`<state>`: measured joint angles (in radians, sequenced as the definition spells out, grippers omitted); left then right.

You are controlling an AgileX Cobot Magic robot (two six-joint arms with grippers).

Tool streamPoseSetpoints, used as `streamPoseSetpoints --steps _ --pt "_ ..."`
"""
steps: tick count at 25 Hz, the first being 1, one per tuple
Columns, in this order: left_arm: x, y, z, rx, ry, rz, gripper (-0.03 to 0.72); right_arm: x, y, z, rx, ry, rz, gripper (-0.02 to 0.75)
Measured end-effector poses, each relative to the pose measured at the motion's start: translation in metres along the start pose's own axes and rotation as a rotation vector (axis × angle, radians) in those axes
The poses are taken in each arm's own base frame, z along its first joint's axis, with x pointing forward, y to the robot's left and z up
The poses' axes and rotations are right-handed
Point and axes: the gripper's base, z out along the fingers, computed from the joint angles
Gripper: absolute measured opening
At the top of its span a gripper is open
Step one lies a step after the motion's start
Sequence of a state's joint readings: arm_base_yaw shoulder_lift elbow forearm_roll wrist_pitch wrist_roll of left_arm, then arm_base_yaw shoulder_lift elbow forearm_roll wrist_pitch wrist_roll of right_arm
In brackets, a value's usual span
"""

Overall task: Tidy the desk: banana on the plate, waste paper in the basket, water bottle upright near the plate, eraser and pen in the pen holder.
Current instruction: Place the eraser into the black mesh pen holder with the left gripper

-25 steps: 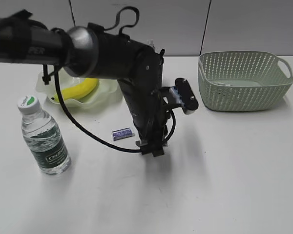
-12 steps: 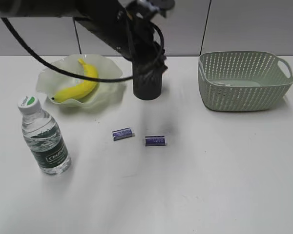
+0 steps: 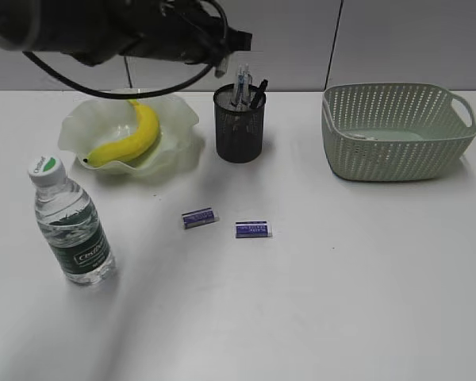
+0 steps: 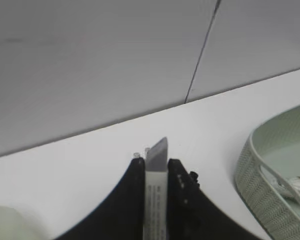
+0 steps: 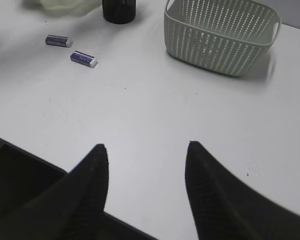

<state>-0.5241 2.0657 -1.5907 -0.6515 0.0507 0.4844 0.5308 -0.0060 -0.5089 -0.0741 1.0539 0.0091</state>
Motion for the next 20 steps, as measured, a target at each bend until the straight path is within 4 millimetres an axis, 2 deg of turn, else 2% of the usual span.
streamPoseSetpoints --steps 5,20 --pt "0.021 0.009 0.019 -0.050 -0.001 -0.123 0.078 -0.001 0.000 0.000 0.000 -0.011 0.000 0.404" --pt "0.027 -0.004 0.022 -0.033 0.004 -0.126 0.078 -0.001 0.000 0.000 0.000 -0.015 0.000 0.404"
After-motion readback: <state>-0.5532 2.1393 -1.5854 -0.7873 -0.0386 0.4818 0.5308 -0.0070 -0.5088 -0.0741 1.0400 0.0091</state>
